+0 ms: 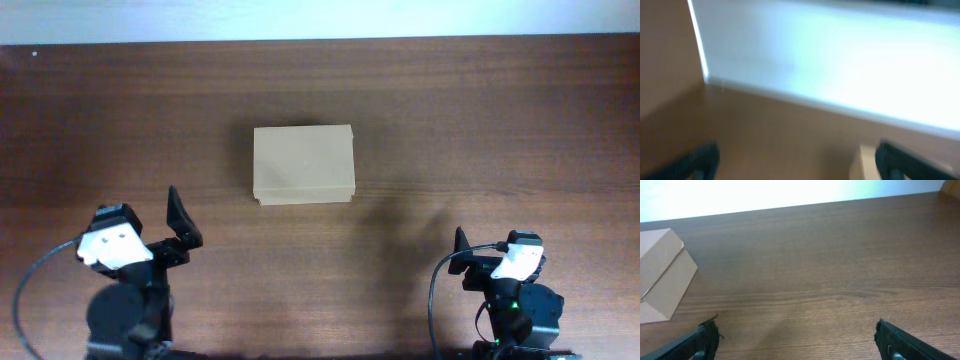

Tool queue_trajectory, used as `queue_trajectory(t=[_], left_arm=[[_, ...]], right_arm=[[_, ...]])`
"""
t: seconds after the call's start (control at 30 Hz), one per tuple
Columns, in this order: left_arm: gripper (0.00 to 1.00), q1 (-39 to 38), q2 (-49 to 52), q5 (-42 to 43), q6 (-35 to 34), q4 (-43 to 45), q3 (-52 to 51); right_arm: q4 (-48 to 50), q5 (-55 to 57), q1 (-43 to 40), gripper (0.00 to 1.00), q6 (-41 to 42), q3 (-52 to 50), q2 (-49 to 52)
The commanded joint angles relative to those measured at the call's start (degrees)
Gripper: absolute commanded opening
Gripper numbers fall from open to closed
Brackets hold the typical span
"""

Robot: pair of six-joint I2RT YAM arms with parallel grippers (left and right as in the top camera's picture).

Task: Pack container

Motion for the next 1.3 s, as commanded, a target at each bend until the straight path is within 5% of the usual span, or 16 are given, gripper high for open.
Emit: queue_trajectory(t=[0.0,0.13,0.57,1.27], left_arm=[[1.00,2.51,-4.48,-0.76,0.07,12.81,-9.77],[1.00,4.24,-7.21,-0.79,0.07,21.35,-17.07],[1.00,4.31,-17.53,-0.81,0.07,21.81,-28.81],[1.00,4.35,-20.00,-0.79,0.07,10.29,-31.06]], right_arm=[[0.17,-0.48,-0.52,0.99,0.50,-0.46,-0.70],[0.17,-0.48,-0.52,0.99,0.50,-0.46,-0.70],[0.17,-0.48,-0.52,0.99,0.50,-0.46,-0.70],[0.17,-0.48,-0.52,0.99,0.50,-0.46,-0.70]])
